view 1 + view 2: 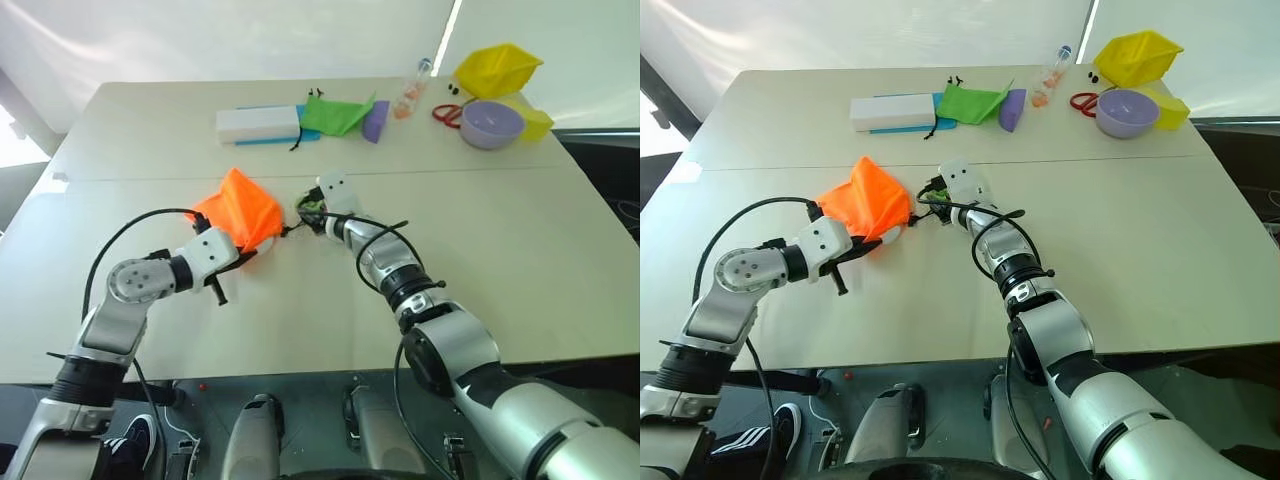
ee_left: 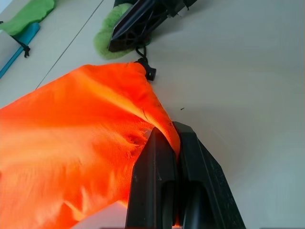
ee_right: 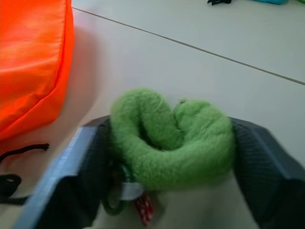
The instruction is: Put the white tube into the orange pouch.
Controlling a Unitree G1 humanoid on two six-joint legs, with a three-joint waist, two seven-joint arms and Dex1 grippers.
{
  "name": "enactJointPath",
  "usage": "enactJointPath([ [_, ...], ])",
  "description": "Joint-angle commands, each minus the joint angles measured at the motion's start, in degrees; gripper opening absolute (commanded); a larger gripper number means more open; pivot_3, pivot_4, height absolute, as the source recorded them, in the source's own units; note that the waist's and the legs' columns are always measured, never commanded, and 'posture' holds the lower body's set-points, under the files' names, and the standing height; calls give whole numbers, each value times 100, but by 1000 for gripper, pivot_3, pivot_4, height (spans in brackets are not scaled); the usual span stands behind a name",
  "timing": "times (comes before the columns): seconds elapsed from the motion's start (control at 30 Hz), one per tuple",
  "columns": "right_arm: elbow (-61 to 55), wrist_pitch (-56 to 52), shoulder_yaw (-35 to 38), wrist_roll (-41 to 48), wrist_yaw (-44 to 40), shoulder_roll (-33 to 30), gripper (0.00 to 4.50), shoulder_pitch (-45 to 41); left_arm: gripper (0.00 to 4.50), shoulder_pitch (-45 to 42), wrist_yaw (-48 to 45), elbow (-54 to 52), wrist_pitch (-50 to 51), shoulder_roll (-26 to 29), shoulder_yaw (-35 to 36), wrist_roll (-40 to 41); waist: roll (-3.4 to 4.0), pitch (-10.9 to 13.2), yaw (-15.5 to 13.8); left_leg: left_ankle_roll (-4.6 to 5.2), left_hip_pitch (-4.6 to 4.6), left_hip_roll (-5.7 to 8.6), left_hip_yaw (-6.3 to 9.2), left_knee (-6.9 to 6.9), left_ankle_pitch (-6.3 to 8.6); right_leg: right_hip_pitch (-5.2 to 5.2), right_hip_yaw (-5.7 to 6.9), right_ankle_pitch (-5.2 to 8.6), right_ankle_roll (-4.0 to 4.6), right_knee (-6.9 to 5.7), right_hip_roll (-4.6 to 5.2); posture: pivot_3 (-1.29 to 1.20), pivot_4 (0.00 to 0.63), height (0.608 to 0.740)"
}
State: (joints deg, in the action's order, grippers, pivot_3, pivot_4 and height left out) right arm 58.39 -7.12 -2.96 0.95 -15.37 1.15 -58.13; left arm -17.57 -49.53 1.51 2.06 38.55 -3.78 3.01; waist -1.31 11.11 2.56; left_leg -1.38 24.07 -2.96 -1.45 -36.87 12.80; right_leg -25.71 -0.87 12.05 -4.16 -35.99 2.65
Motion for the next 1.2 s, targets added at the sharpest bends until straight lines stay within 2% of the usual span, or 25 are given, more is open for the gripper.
enactJointPath([
  [0.03, -57, 71, 142, 90, -90, -8, 1667, -186, 0, -3, 33, -162, -41, 7, 10, -9, 0, 0, 2, 0, 0, 0, 0, 0, 0, 0, 0, 0, 0, 0, 0, 0, 150, 740],
  [0.1, -122, 73, 161, 93, -145, -16, 527, -155, 0, 7, 28, -169, -42, 4, 12, -8, 0, 0, 2, 0, 0, 0, 0, -1, 0, 0, -1, 0, 0, 0, 0, 0, 150, 740],
  [0.17, -286, 12, 202, 148, -245, -31, 9, -92, 0, 24, 21, -186, -43, -1, 9, -4, 0, 0, 3, 0, 0, 0, 0, 0, 0, 0, -1, 0, 0, 0, 0, 0, 150, 740],
  [0.27, -706, -156, 205, 175, -399, -114, 9, 106, 0, 37, 15, -204, -41, -12, 12, 6, 0, 0, 1, 0, -1, 0, 0, 0, 0, 0, -1, 0, 0, 0, -1, 0, 150, 740],
  [0.37, -1610, -658, 266, 332, -568, -280, 9, 525, 0, 52, 6, -201, -42, -5, 39, 27, 0, 0, -10, 0, 1, 0, 0, 0, 0, 0, -1, 1, -1, 0, 0, 0, 150, 740],
  [0.57, -4476, -2271, 201, 667, -832, -804, 9, 1973, 0, 142, -67, -187, -67, 62, 130, 110, 0, 0, -20, 0, 11, 2, 2, -1, 0, -3, -2, 3, -6, 2, 2, 0, 150, 740],
  [0.73, -6416, -3412, 176, 873, -703, -1120, 9, 3179, 0, 111, -281, -84, 48, 107, 172, 300, -1, -1, -19, 0, 8, 1, 3, -1, 0, -7, -1, 4, -4, -4, 1, 0, 150, 740],
  [0.83, -6964, -3821, 233, 1027, -490, -1014, 9, 3563, 0, 65, -554, -34, 58, 118, 101, 450, -1, -1, -7, 0, 7, 1, 2, -4, 0, -7, -2, 4, -3, -4, 1, 0, 150, 740],
  [0.97, -7077, -3826, 96, 927, -237, -961, 9, 3650, 0, 4, -968, -43, 318, 121, 21, 690, -2, -1, -9, -1, 6, 1, 1, -11, 1, -7, -1, 1, 2, -2, 2, 0, 150, 740],
  [1.07, -6973, -3677, 27, 848, -105, -961, 0, 3634, 930, -106, -1247, 6, 435, 124, 27, 855, -1, -1, -18, -1, 8, 1, 1, -12, 1, -7, -1, 1, 3, 0, 3, 0, 150, 740],
  [1.17, -6927, -3621, 55, 865, -49, -945, 0, 3584, 2405, -281, -1419, 147, 341, 163, 41, 868, -2, -1, -25, -1, 11, 1, 1, -12, 1, -7, -1, 1, 3, 3, 4, 0, 150, 740],
  [1.2, -6903, -3597, 49, 860, -53, -967, 0, 3588, 2765, -332, -1674, 102, 679, 239, 59, 1109, -2, -1, -22, -1, 12, 1, 1, -12, 1, -7, -1, 1, 3, 4, 3, 0, 150, 740],
])
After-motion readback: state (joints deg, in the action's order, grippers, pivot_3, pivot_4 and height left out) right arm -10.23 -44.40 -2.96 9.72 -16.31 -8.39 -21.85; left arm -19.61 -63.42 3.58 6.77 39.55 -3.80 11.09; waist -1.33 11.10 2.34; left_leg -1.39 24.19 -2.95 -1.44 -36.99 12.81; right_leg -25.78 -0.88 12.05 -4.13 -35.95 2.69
